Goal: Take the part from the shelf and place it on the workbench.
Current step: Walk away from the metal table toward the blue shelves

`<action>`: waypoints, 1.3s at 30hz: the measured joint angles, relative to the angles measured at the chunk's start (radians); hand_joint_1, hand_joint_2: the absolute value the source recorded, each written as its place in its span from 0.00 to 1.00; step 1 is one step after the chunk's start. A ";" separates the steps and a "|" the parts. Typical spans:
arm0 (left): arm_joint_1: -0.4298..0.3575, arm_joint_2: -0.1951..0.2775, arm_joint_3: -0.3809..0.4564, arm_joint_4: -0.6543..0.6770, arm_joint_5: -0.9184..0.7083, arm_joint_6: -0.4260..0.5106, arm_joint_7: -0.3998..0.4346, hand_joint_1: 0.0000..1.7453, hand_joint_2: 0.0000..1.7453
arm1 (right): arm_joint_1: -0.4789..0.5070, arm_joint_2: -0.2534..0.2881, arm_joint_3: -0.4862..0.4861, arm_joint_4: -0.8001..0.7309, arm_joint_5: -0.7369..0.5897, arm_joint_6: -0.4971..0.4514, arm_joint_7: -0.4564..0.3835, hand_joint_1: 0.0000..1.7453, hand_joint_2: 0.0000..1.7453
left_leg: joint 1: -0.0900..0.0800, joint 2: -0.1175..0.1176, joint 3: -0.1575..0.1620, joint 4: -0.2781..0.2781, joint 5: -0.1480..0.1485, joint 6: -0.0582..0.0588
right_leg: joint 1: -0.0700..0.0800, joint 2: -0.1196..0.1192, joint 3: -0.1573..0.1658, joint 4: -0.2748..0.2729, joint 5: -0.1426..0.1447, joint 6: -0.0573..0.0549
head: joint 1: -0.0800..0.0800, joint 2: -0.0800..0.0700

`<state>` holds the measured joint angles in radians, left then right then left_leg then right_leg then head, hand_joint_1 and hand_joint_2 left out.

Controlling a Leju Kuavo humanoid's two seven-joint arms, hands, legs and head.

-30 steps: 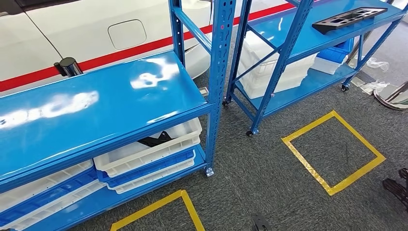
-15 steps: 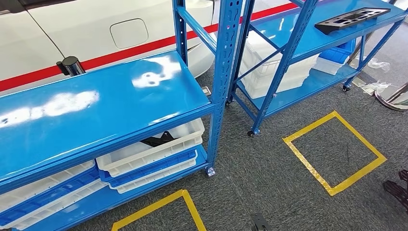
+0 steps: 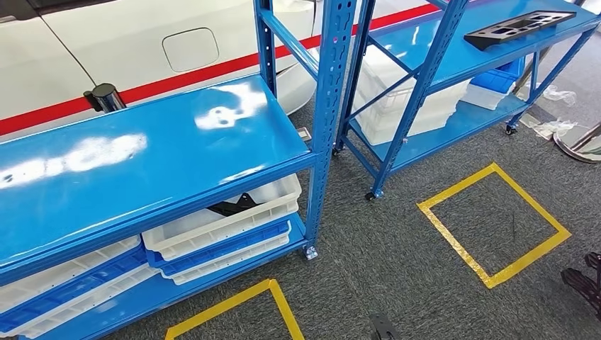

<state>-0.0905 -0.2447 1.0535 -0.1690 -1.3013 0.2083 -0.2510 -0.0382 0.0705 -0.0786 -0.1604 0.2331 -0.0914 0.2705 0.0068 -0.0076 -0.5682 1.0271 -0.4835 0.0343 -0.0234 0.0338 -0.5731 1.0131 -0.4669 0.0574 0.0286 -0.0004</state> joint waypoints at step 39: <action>-0.007 -0.002 0.000 0.000 0.001 0.017 0.006 0.00 0.00 | -0.001 -0.008 0.006 0.000 0.020 -0.008 -0.010 0.00 0.00 | 0.003 0.027 -0.013 -0.034 0.034 0.015 | -0.002 -0.030 -0.058 0.235 -0.097 0.012 | 0.004 0.000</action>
<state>-0.0974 -0.2464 1.0536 -0.1694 -1.3004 0.2251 -0.2454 -0.0391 0.0629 -0.0729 -0.1602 0.2533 -0.0989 0.2600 0.0098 0.0190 -0.5816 0.9933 -0.4496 0.0492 -0.0250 0.0035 -0.6307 1.2482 -0.5639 0.0691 0.0328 -0.0004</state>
